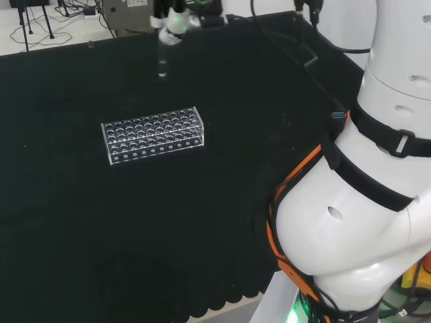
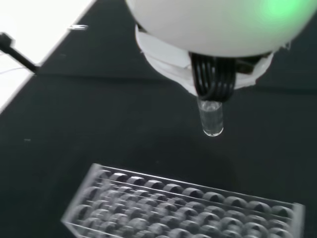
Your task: Shake the test tube.
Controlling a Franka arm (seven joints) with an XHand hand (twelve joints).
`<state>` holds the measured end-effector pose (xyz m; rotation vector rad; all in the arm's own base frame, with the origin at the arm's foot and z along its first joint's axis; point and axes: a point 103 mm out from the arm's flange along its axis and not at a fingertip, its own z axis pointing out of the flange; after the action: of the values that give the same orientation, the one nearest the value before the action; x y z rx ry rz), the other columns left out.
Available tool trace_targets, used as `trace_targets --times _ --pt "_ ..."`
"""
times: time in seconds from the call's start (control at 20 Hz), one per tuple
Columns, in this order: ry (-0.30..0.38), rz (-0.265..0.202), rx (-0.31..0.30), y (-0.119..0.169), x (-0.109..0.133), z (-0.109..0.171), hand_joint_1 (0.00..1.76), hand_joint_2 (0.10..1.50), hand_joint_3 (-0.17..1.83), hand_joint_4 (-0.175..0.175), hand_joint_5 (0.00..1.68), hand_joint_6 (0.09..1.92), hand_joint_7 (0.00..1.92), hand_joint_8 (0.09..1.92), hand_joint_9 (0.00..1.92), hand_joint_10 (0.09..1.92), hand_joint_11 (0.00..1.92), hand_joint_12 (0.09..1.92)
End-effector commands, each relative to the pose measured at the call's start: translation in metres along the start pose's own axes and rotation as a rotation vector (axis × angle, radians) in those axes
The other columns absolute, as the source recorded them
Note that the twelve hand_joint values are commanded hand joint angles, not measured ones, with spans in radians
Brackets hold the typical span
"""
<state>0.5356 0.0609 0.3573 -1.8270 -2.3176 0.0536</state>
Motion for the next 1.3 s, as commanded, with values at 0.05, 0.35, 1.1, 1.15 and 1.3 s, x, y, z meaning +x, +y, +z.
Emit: trace_targets --times 0.05,0.35,1.1,1.15,1.3 --pt "-0.043 0.092 0.007 -0.019 -0.042 -0.004 1.45 0.45 0.85 -0.175 1.50 0.28 1.63 0.27 1.50 0.22 1.17 1.13" --pt "-0.056 0.110 0.005 -0.023 -0.053 -0.007 1.45 0.45 0.85 -0.175 1.50 0.28 1.63 0.27 1.50 0.22 1.17 1.13" --pt "0.015 -0.060 0.016 0.010 0.022 0.007 1.45 0.45 0.84 -0.175 1.53 0.22 1.64 0.25 1.51 0.19 1.17 1.13" --pt "0.018 -0.072 0.018 0.011 0.027 0.008 1.45 0.45 0.84 -0.175 1.52 0.23 1.64 0.24 1.52 0.18 1.17 1.13" --pt "0.017 -0.107 0.031 0.015 0.039 0.012 1.45 0.45 0.84 -0.175 1.52 0.24 1.64 0.24 1.52 0.18 1.17 1.13"
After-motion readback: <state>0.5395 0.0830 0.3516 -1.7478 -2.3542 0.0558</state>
